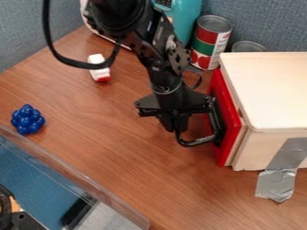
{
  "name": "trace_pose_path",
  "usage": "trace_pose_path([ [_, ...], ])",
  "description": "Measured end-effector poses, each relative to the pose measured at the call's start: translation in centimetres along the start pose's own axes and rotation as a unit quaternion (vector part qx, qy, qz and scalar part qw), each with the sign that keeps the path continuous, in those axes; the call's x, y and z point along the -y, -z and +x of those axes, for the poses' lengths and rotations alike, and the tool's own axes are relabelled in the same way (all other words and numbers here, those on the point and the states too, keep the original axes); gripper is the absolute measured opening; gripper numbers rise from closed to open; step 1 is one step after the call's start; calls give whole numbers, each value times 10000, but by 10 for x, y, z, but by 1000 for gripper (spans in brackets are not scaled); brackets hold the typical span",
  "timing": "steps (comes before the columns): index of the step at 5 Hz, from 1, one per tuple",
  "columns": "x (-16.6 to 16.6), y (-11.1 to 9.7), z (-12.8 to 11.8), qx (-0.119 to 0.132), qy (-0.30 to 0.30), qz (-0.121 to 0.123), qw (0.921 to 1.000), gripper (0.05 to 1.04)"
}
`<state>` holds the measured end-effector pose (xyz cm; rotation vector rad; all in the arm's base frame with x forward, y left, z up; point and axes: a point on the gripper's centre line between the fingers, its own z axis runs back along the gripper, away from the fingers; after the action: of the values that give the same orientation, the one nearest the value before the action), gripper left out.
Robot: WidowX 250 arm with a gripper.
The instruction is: Open the drawer
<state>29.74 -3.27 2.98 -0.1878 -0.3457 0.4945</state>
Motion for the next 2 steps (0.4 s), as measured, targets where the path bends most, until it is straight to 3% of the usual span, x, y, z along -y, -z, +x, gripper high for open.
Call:
trace_pose_path([
  [1, -13, -15, -2, -38, 33, 235, 9997, 179],
  [2, -22, -25, -2, -77, -84, 317, 9994, 170],
])
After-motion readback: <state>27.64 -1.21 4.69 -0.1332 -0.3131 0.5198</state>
